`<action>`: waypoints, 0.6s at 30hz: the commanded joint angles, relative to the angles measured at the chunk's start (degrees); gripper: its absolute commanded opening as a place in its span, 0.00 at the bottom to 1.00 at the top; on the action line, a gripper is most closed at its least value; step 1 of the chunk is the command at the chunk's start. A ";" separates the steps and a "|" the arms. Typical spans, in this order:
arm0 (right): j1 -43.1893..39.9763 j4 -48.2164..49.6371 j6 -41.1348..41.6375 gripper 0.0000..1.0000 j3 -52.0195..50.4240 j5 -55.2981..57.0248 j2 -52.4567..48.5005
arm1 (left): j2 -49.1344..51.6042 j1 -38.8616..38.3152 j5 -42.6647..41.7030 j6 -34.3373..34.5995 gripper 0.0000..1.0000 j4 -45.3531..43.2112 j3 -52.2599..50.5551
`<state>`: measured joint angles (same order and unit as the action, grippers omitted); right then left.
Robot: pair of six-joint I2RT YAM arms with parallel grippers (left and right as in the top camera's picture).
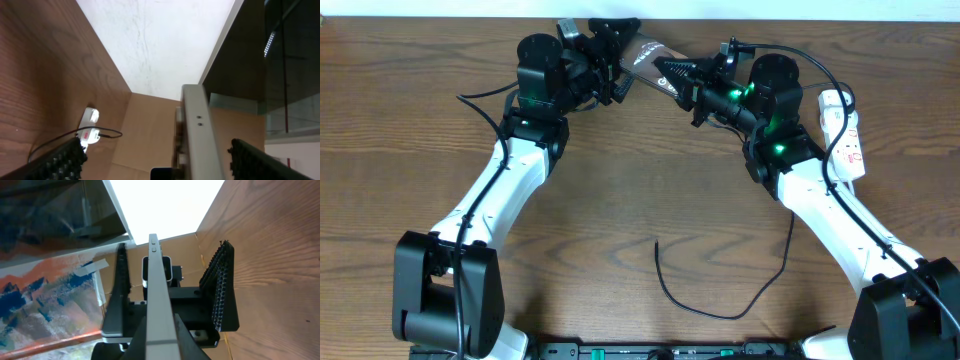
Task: Plug charger to phone and switch on socket
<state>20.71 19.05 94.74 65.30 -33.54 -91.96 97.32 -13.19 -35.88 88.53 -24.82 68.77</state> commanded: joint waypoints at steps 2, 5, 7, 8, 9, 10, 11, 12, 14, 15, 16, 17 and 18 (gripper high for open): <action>0.22 -2.05 -3.52 0.01 -1.62 -1.97 -1.05 | -1.20 0.72 -0.76 -1.42 0.94 -2.27 1.64; -0.66 -1.68 -3.52 0.01 -1.62 -1.97 -1.07 | -1.20 0.92 -0.98 -1.42 0.96 -2.27 1.64; -1.46 -1.55 -3.52 0.01 -1.62 -1.97 -1.07 | -1.20 0.92 -1.01 -1.42 0.97 -1.84 1.64; -1.68 -1.27 -3.50 0.01 -1.62 -1.97 -1.05 | -1.20 0.92 -1.01 -1.44 0.97 -1.55 1.64; -1.95 -0.74 -3.50 0.01 -1.62 -1.99 -1.05 | -1.20 0.92 -0.96 -1.44 0.98 -0.94 1.64; -2.01 -0.28 -3.50 0.01 -1.62 -2.01 -1.05 | -1.20 0.98 -0.96 -1.81 0.98 -0.50 1.64; -2.21 0.44 -3.45 0.01 -1.62 -2.10 -1.05 | -1.20 1.03 -0.94 -2.47 0.98 -0.15 1.64; -2.29 1.07 -3.28 0.01 -1.62 -2.27 -1.05 | -1.20 1.03 -0.81 -2.97 0.98 0.28 1.64; -2.40 1.55 -2.60 0.01 -1.62 -2.64 -1.05 | -1.20 1.27 -0.72 -3.41 0.98 0.57 1.64; -2.40 1.53 -2.51 0.01 -1.62 -2.64 -1.05 | -1.20 1.42 -0.70 -3.39 0.98 0.76 1.64; -2.40 1.53 -2.51 0.01 -1.62 -2.67 -1.05 | -1.20 1.66 -0.72 -3.39 0.98 0.72 1.64; -2.40 1.51 -2.51 0.01 -1.62 -2.71 -1.05 | -1.20 1.99 -0.74 -3.39 0.98 0.72 1.64; -2.40 1.53 -2.54 0.01 -1.62 -2.75 -1.05 | -1.20 2.36 -0.76 -3.39 0.98 0.72 1.64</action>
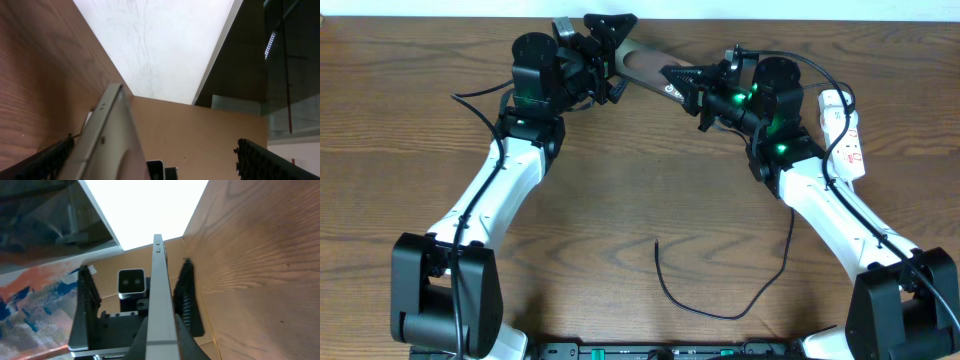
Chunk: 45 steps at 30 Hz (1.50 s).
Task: Plug charger to phone and switch on socket
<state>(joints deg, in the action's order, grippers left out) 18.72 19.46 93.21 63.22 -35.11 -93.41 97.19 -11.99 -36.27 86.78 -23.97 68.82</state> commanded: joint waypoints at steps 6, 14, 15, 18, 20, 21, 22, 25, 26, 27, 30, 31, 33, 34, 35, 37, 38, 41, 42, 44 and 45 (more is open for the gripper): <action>-0.42 1.11 -0.98 0.01 0.46 -1.20 0.39 | -1.07 1.97 -0.76 -1.68 0.98 -0.11 1.60; -0.11 1.09 -1.11 0.01 0.46 -1.66 0.39 | -1.05 1.95 -0.50 -2.51 0.98 0.79 1.60; 0.02 1.07 -1.14 0.01 0.46 -1.77 0.39 | -1.05 1.95 -0.50 -2.49 0.98 0.79 1.60; 0.61 0.85 -1.53 0.01 0.46 -1.92 0.39 | -1.05 1.95 -0.46 -2.47 0.98 0.76 1.60; 1.38 0.81 -1.60 0.01 0.46 -1.90 0.39 | -1.05 1.90 -0.48 -2.45 0.87 0.76 1.60; 1.68 0.81 -1.60 0.01 0.46 -1.88 0.39 | -1.07 1.90 -0.48 -2.45 0.79 0.74 1.60; 1.88 0.81 -1.60 0.01 0.46 -1.88 0.39 | -1.05 1.90 -0.48 -2.45 0.73 0.74 1.60; 2.38 0.81 -1.60 0.01 0.46 -1.88 0.37 | -1.05 1.90 -0.48 -2.45 0.61 0.74 1.60; 2.45 0.81 -1.60 0.01 0.46 -1.88 0.39 | -1.05 1.90 -0.48 -2.45 0.62 0.74 1.60; 2.51 0.81 -1.60 0.01 0.46 -1.88 0.39 | -1.05 1.90 -0.48 -2.45 0.61 0.74 1.60; 2.71 0.81 -1.60 0.01 0.46 -1.88 0.39 | -1.05 1.90 -0.48 -2.43 0.61 0.74 1.60; 2.71 0.81 -1.60 0.01 0.46 -1.88 0.39 | -1.05 1.90 -0.48 -2.43 0.61 0.74 1.60; 2.75 0.81 -1.57 0.01 0.46 -1.84 0.39 | -1.05 1.88 -0.55 -2.38 0.61 0.74 1.60; 2.75 0.81 -1.57 0.01 0.46 -1.79 0.39 | -1.05 1.88 -0.55 -2.05 0.61 0.74 1.60; 2.75 0.74 -1.57 0.01 0.46 -1.60 0.39 | -1.05 1.77 -0.52 -1.92 0.61 0.74 1.60; 2.75 0.66 -1.55 0.01 0.46 -1.40 0.39 | -1.05 1.53 -0.33 -1.11 0.59 0.72 1.60; 2.78 0.66 -1.55 0.01 0.46 -1.38 0.39 | -1.07 1.40 -0.13 -0.44 0.56 0.72 1.60; 2.78 0.63 -1.55 0.01 0.46 -1.20 0.39 | -1.07 0.98 0.59 0.96 0.52 0.70 1.60; 2.78 0.63 -1.55 0.01 0.46 -1.16 0.37 | -1.07 0.81 0.92 1.42 0.52 0.68 1.60; 2.78 0.63 -1.55 0.01 0.46 -1.03 0.39 | -1.07 0.52 1.20 1.88 0.52 0.68 1.60; 2.78 0.63 -1.55 0.01 0.46 -1.03 0.39 | -1.07 0.42 1.20 1.88 0.51 0.66 1.60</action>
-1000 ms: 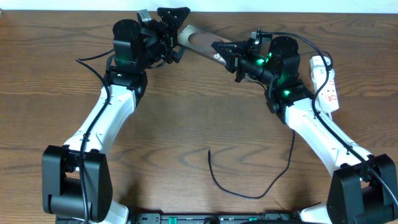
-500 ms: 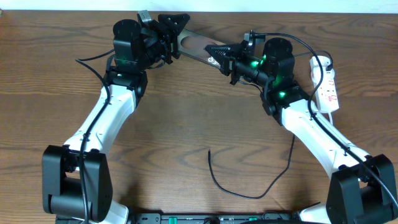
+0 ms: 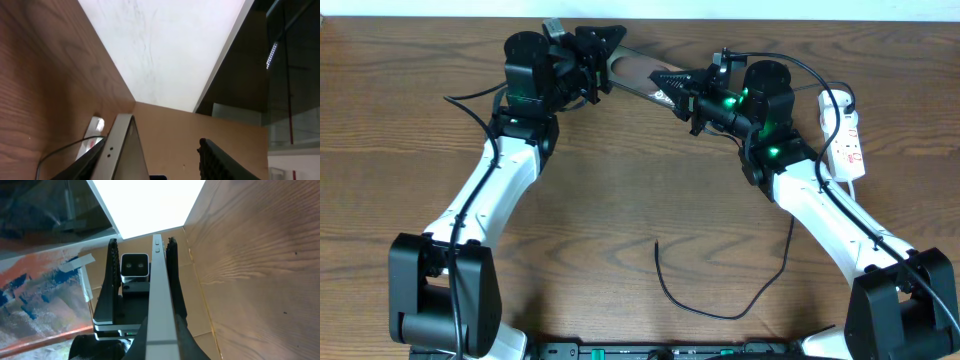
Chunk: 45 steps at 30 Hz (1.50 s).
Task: Plug charger to phone and switch on socket
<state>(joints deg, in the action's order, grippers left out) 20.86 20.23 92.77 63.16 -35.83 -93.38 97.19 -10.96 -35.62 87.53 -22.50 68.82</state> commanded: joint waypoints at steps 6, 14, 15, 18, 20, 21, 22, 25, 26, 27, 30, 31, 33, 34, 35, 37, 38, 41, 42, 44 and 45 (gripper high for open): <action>0.63 -0.17 -1.11 0.01 0.52 -0.26 0.35 | -1.07 -0.63 0.50 1.33 0.42 -0.79 1.60; 0.63 -0.33 -1.11 0.01 0.52 -0.11 0.35 | -1.07 -0.63 0.48 1.31 0.23 -0.79 1.60; 0.63 -0.33 -1.14 0.01 0.52 -0.11 0.37 | -1.07 -0.63 0.50 1.33 0.21 -0.76 1.60; 0.63 -0.33 -1.11 0.01 0.52 -0.11 0.37 | -1.07 -0.63 0.50 1.33 0.08 -0.81 1.60; 0.63 -0.33 -1.11 0.01 0.52 -0.11 0.37 | -1.07 -0.63 0.50 1.33 0.08 -0.79 1.60; 0.63 -0.33 -1.11 0.01 0.52 -0.11 0.35 | -1.07 -0.63 0.50 1.33 0.07 -0.81 1.60; 0.63 -0.35 -1.11 0.01 0.52 -0.11 0.37 | -1.07 -0.63 0.50 1.33 0.08 -1.03 1.60; 0.68 -0.37 -1.11 0.01 0.52 -0.09 0.37 | -1.07 -0.63 0.48 1.33 0.08 -2.43 1.60; 0.76 -0.37 -1.11 0.01 0.52 -0.09 0.35 | -1.07 -0.63 0.48 1.33 0.07 -3.02 1.60; 0.90 -0.37 -1.11 0.01 0.52 -0.04 0.37 | -1.07 -0.63 0.48 1.33 0.07 -3.87 1.60; 1.33 -0.55 -1.11 0.01 0.52 0.52 0.35 | -1.07 -0.63 0.44 1.79 0.07 -4.92 1.60; 1.49 -0.57 -1.11 0.01 0.52 0.79 0.35 | -1.07 -0.63 0.46 2.03 0.08 -5.07 1.60; 1.75 -0.59 -1.11 0.01 0.52 1.03 0.37 | -1.07 -0.63 0.46 2.38 0.07 -5.07 1.60; 1.75 -0.59 -1.11 0.01 0.52 1.01 0.37 | -1.07 -0.63 0.46 2.38 0.07 -5.07 1.60; 1.75 -0.59 -1.11 0.01 0.52 1.01 0.37 | -1.07 -0.63 0.46 2.40 0.07 -5.09 1.60; 1.75 -0.76 -1.11 0.01 0.52 1.01 0.35 | -1.07 -0.63 0.46 2.40 0.07 -5.09 1.60; 1.75 -0.76 -1.11 0.01 0.52 1.01 0.37 | -1.07 -0.63 0.46 2.40 0.08 -5.09 1.60; 1.75 -0.79 -1.11 0.01 0.52 1.01 0.37 | -1.07 -0.63 0.44 2.40 0.07 -5.09 1.60; 1.75 -0.79 -1.11 0.01 0.52 1.01 0.37 | -1.07 -0.63 0.44 2.40 0.07 -5.07 1.60; 1.75 -0.79 -1.11 0.01 0.52 1.01 0.35 | -1.07 -0.63 0.42 2.40 0.08 -5.07 1.60; 1.75 -0.79 -1.11 0.01 0.52 1.01 0.35 | -1.07 -0.63 0.31 2.40 0.07 -5.07 1.60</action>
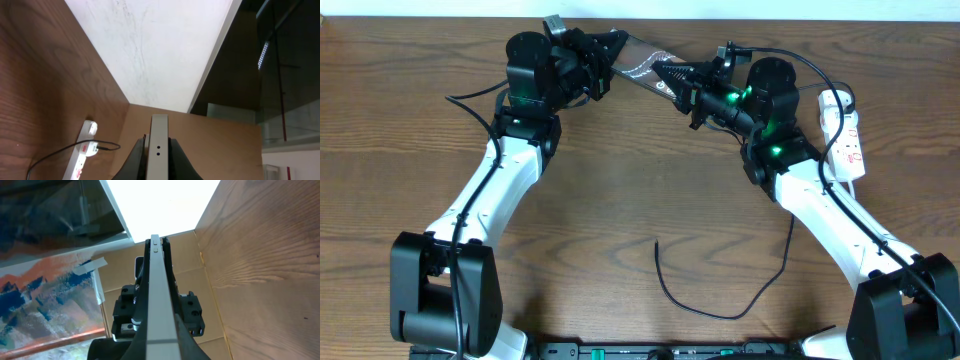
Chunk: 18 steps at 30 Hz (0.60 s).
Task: Plug charger to phone and switch on socket
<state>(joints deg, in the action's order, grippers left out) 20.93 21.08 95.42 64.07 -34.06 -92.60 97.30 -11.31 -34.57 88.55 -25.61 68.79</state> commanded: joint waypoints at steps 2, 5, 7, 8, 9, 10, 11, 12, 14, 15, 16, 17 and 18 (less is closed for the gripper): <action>1.68 -1.64 -3.78 0.02 -0.39 -0.76 -0.42 | -1.18 -0.26 -0.76 1.38 0.08 -1.99 1.62; 1.66 -1.62 -3.78 0.04 -0.39 -0.76 -0.42 | -1.18 -0.22 -0.76 1.38 0.07 -1.97 1.62; 1.66 -1.64 -3.76 0.04 -0.39 -0.76 -0.42 | -1.18 -0.22 -0.76 1.38 0.07 -1.97 1.62; 1.66 -1.64 -3.76 0.05 -0.39 -0.76 -0.44 | -1.18 -0.22 -0.76 1.38 0.07 -1.97 1.62; 1.66 -1.64 -3.78 0.05 -0.39 -0.76 -0.44 | -1.18 -0.22 -0.76 1.38 0.07 -1.97 1.62; 1.66 -1.64 -3.76 0.06 -0.39 -0.76 -0.44 | -1.18 -0.22 -0.76 1.38 0.07 -1.97 1.62; 1.66 -1.64 -3.76 0.07 -0.39 -0.76 -0.42 | -1.18 -0.22 -0.76 1.38 0.07 -1.97 1.62; 1.62 -1.64 -3.78 0.11 -0.39 -0.76 -0.42 | -1.18 -0.11 -0.76 1.38 0.07 -1.97 1.62; 1.60 -1.64 -3.78 0.16 -0.39 -0.79 -0.42 | -1.18 0.04 -0.81 1.38 0.07 -1.97 1.62; 1.53 -1.64 -3.78 0.19 -0.39 -0.83 -0.42 | -1.18 0.24 -0.98 1.40 0.07 -1.97 1.62; 1.51 -1.62 -3.78 0.24 -0.39 -0.85 -0.42 | -1.18 0.39 -1.18 1.38 0.07 -1.97 1.62; 1.46 -1.62 -3.78 0.29 -0.39 -0.85 -0.42 | -1.18 0.59 -1.49 1.40 0.07 -1.97 1.62; 1.42 -1.62 -3.78 0.37 -0.39 -0.85 -0.42 | -1.18 0.79 -1.86 1.38 0.08 -1.97 1.62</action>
<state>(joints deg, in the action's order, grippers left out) 21.50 19.90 92.90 64.05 -33.91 -92.62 97.30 -11.18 -34.65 88.58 -26.06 68.79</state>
